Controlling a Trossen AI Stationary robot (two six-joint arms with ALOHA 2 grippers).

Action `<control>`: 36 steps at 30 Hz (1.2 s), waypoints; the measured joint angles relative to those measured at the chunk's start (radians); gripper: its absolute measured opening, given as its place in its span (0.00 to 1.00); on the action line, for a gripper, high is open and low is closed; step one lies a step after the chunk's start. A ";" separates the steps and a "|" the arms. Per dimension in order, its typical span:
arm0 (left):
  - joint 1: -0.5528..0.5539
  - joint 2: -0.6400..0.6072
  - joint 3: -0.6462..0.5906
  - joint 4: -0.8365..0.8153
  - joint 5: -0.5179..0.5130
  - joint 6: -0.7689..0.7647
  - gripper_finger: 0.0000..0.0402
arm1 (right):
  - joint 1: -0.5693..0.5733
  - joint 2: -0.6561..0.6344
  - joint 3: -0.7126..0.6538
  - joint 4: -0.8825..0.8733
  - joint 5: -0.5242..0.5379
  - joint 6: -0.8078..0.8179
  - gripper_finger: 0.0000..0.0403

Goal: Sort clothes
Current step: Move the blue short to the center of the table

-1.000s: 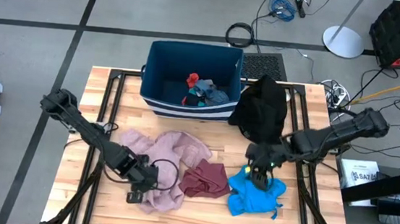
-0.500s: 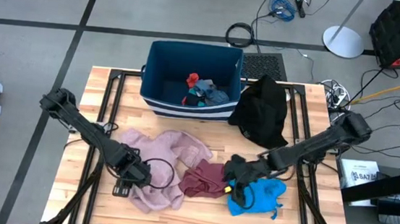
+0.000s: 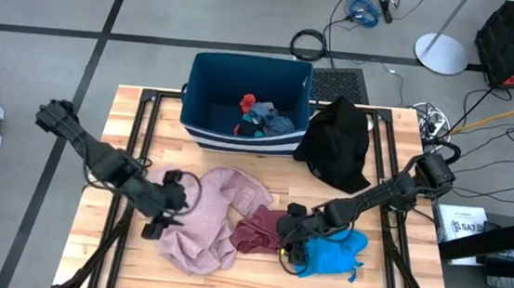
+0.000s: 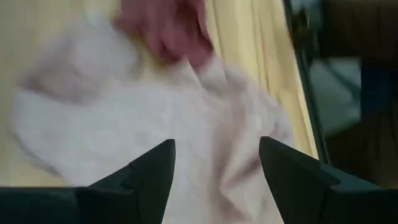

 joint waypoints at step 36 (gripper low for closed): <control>0.007 0.004 0.000 0.171 -0.227 0.217 0.60 | 0.278 0.086 0.154 -0.844 -0.085 0.602 0.04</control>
